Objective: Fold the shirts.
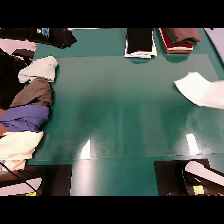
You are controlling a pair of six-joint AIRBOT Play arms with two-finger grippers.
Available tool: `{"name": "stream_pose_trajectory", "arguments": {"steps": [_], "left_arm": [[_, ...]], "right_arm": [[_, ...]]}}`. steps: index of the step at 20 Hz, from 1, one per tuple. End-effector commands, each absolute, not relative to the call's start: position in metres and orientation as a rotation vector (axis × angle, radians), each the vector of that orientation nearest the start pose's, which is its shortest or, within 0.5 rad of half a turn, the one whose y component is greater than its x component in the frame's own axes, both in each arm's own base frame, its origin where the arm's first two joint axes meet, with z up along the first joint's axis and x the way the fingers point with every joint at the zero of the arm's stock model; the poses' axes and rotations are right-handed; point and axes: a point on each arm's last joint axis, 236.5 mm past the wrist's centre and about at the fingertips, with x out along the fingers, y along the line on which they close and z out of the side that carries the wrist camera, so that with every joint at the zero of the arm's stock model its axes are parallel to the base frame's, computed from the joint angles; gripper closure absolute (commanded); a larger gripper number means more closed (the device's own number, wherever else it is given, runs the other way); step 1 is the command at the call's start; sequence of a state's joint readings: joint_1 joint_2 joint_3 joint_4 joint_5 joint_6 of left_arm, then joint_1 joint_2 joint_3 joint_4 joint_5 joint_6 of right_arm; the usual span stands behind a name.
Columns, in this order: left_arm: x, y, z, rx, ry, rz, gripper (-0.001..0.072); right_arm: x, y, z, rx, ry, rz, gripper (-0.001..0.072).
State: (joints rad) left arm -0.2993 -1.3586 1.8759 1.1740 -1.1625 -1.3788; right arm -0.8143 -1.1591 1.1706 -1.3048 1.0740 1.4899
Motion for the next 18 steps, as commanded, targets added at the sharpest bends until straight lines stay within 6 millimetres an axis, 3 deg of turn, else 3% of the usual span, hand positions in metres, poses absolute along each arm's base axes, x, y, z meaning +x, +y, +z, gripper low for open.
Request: {"name": "stream_pose_trajectory", "arguments": {"steps": [1,6,11,13,14,16,18], "left_arm": [[0.435,-0.222,0.284,-0.005,0.611,-0.645,0.0683],[0.435,-0.222,0.283,-0.003,0.614,-0.646,0.0683],[0.431,-0.221,0.278,0.013,0.637,-0.654,0.0682],[0.43,-0.221,0.277,0.033,0.637,-0.661,0.0682],[0.43,-0.221,0.277,0.037,0.635,-0.663,0.0682],[0.429,-0.221,0.277,0.037,0.636,-0.663,0.0682],[0.429,-0.221,0.277,0.037,0.637,-0.663,0.0682]], "right_arm": [[0.249,-0.267,0.049,0.679,0.912,-0.688,0.0698],[0.231,-0.218,0.009,0.716,1.007,-0.642,0.0698],[0.238,-0.189,0.008,0.671,1.037,-0.571,0.0679],[0.234,-0.19,0.012,0.633,1.04,-0.575,0.0312],[0.224,-0.197,0.014,0.587,1.063,-0.604,0.0219],[0.202,-0.217,0.03,0.493,1.097,-0.681,0.0219],[0.206,-0.233,0.071,0.486,0.98,-0.724,0.0222]]}}
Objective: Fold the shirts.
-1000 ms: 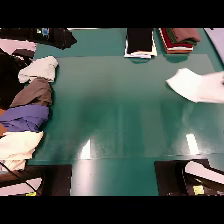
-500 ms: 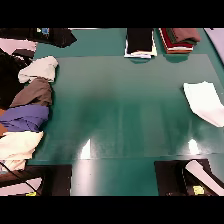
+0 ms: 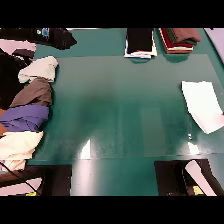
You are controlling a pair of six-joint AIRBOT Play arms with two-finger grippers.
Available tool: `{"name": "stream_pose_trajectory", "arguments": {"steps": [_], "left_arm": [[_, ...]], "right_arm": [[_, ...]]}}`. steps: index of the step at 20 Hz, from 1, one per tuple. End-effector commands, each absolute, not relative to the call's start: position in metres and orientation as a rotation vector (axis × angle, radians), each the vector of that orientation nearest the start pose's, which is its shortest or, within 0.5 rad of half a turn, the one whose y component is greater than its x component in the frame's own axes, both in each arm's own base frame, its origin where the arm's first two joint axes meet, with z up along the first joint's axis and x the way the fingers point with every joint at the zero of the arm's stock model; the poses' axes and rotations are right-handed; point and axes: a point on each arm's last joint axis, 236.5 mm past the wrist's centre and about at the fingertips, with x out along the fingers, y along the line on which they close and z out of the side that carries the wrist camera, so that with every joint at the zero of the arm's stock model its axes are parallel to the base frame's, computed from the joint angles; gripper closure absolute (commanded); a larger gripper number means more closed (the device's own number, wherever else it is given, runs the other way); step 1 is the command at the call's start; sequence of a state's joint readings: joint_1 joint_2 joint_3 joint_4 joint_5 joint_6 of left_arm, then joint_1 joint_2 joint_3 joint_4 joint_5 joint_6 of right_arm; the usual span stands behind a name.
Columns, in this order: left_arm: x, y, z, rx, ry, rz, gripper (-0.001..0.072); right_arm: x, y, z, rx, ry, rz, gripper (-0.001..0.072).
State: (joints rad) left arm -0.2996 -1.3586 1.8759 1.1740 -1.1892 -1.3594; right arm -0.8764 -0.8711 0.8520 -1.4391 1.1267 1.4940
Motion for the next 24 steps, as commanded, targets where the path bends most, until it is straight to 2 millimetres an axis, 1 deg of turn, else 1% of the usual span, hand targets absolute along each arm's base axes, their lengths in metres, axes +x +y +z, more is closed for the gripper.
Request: {"name": "stream_pose_trajectory", "arguments": {"steps": [1,2,3,4,5,6,7,8,10,12,14,16,17,18,19,20,21,23,24], "left_arm": [[0.429,-0.221,0.277,0.037,0.636,-0.664,0.0682],[0.429,-0.222,0.277,0.036,0.636,-0.664,0.0682],[0.429,-0.222,0.277,0.035,0.636,-0.665,0.0682],[0.429,-0.222,0.277,0.035,0.635,-0.666,0.0681],[0.429,-0.222,0.277,0.034,0.636,-0.666,0.0681],[0.43,-0.222,0.278,0.033,0.633,-0.665,0.0681],[0.43,-0.222,0.278,0.034,0.632,-0.665,0.0681],[0.43,-0.222,0.278,0.033,0.632,-0.665,0.0681],[0.429,-0.222,0.277,0.035,0.636,-0.665,0.0682],[0.43,-0.222,0.278,0.033,0.632,-0.665,0.0681],[0.43,-0.222,0.278,0.033,0.63,-0.665,0.0681],[0.43,-0.222,0.278,0.033,0.631,-0.665,0.0681],[0.43,-0.222,0.278,0.033,0.63,-0.665,0.0682],[0.43,-0.222,0.278,0.033,0.63,-0.665,0.0681],[0.43,-0.222,0.278,0.033,0.63,-0.665,0.0682],[0.43,-0.222,0.278,0.033,0.63,-0.665,0.0682],[0.43,-0.222,0.278,0.033,0.63,-0.665,0.0681],[0.43,-0.222,0.278,0.033,0.63,-0.665,0.0681],[0.43,-0.222,0.278,0.033,0.63,-0.665,0.0682]], "right_arm": [[0.22,-0.234,0.095,0.499,0.884,-0.707,0.0223],[0.239,-0.228,0.121,0.52,0.786,-0.663,0.0224],[0.257,-0.218,0.141,0.537,0.715,-0.607,0.0224],[0.275,-0.2,0.158,0.55,0.668,-0.532,0.0224],[0.291,-0.179,0.168,0.554,0.652,-0.453,0.0224],[0.308,-0.151,0.175,0.549,0.652,-0.358,0.0224],[0.321,-0.124,0.177,0.534,0.662,-0.271,0.0224],[0.333,-0.092,0.176,0.507,0.687,-0.177,0.0224],[0.348,-0.028,0.172,0.442,0.737,0.0,0.0224],[0.355,0.031,0.166,0.383,0.783,0.158,0.0226],[0.355,0.082,0.157,0.332,0.825,0.288,0.0228],[0.353,0.121,0.148,0.294,0.855,0.382,0.023],[0.351,0.136,0.144,0.278,0.87,0.418,0.026],[0.347,0.151,0.139,0.262,0.89,0.453,0.0366],[0.344,0.161,0.135,0.25,0.907,0.479,0.0493],[0.341,0.17,0.131,0.239,0.921,0.501,0.0652],[0.339,0.176,0.129,0.233,0.93,0.515,0.0697],[0.336,0.183,0.126,0.223,0.94,0.532,0.0697],[0.336,0.183,0.127,0.225,0.938,0.532,0.0697]]}}
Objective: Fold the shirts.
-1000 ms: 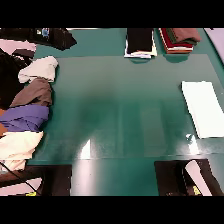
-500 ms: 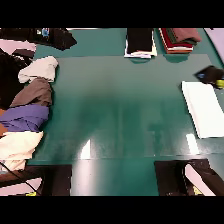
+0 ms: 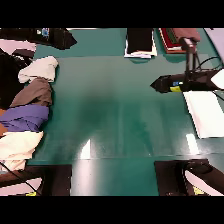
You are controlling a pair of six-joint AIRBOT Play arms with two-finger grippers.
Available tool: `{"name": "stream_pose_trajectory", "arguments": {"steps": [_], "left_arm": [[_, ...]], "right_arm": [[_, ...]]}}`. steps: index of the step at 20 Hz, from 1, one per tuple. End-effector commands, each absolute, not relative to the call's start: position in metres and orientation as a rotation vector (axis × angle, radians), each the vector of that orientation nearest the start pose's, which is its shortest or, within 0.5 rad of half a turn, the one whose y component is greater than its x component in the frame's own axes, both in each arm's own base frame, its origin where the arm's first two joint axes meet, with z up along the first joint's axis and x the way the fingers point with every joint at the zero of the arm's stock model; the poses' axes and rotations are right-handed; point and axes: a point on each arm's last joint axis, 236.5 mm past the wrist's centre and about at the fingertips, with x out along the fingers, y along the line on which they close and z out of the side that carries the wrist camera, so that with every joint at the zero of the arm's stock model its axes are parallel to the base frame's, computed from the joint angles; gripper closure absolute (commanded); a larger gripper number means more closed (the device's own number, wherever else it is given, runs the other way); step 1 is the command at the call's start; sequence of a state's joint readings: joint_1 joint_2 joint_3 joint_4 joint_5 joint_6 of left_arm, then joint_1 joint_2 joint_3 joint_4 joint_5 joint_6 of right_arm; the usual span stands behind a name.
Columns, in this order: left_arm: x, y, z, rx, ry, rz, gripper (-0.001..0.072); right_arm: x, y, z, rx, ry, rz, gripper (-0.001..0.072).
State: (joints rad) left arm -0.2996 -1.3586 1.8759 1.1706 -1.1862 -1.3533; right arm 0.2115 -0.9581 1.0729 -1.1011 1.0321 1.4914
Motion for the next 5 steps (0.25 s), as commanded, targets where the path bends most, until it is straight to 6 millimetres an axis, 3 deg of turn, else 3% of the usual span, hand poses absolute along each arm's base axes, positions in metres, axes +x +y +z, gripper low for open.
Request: {"name": "stream_pose_trajectory", "arguments": {"steps": [1,5], "left_arm": [[0.4298,-0.222,0.2782,0.033,0.63,-0.665,0.0682],[0.4298,-0.222,0.2782,0.033,0.63,-0.665,0.0681]], "right_arm": [[0.336,0.183,0.1269,0.224,0.938,0.532,0.0697],[0.3368,0.1816,0.1269,0.226,0.938,0.529,0.0697]]}}
